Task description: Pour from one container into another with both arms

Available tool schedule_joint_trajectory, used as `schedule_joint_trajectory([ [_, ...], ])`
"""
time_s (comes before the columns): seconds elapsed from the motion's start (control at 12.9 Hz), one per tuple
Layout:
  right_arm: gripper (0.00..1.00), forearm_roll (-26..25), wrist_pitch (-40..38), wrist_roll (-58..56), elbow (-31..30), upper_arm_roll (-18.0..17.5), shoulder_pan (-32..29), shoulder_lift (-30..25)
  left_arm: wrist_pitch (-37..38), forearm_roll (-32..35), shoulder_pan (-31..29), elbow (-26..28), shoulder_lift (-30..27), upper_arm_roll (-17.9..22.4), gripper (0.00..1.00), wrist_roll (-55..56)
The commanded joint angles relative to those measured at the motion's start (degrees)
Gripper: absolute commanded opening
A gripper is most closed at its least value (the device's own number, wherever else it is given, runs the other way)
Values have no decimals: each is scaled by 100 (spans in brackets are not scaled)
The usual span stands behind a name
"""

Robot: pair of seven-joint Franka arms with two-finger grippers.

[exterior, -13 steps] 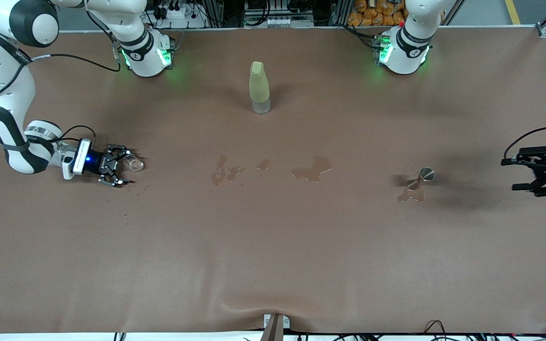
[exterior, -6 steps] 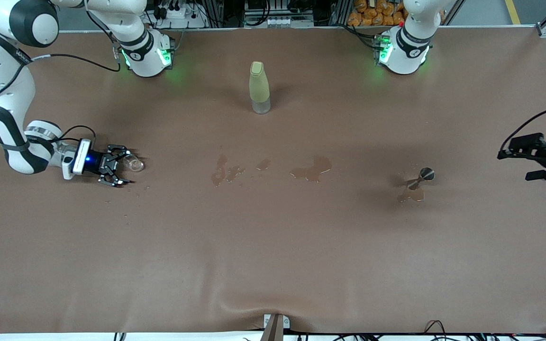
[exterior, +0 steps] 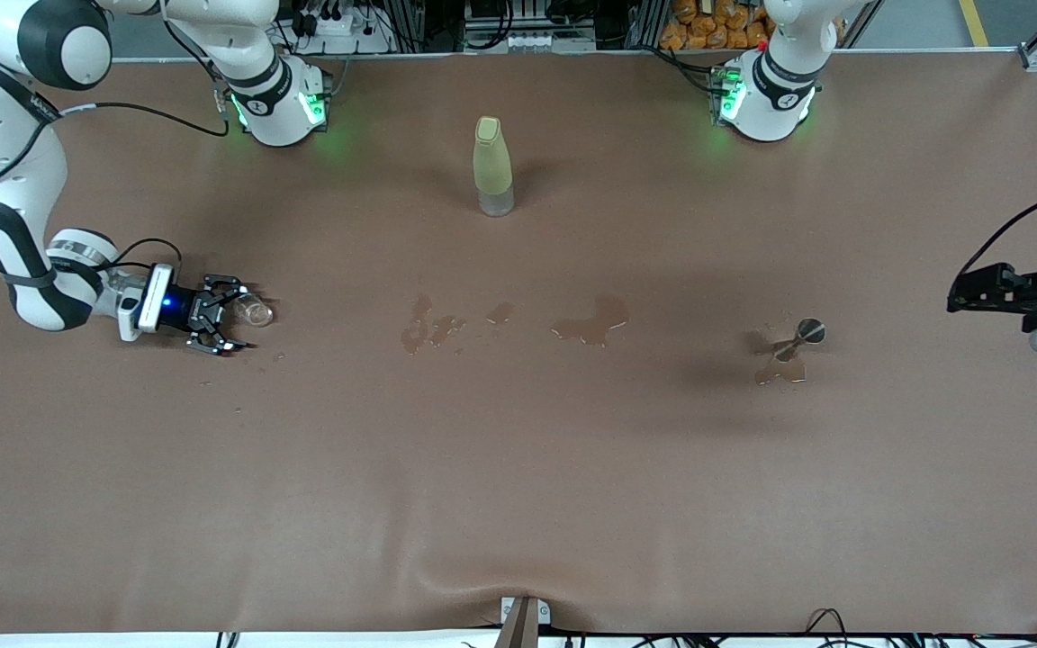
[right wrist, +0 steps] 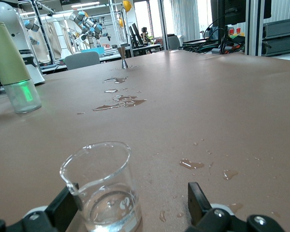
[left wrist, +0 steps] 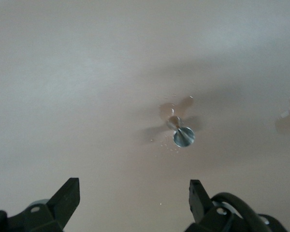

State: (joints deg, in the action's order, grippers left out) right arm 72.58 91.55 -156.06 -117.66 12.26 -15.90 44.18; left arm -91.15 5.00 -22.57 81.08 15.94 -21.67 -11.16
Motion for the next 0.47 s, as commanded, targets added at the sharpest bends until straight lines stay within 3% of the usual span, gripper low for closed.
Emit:
schedule_joint_trajectory([
  [0.0,100,503,83,-3615,-143,101,315,258,-271,203,16,39,6,-65,100,1174],
  [0.39,100,503,83,-3598,-143,101,315,249,-999,89,16,433,68,-126,100,1835],
])
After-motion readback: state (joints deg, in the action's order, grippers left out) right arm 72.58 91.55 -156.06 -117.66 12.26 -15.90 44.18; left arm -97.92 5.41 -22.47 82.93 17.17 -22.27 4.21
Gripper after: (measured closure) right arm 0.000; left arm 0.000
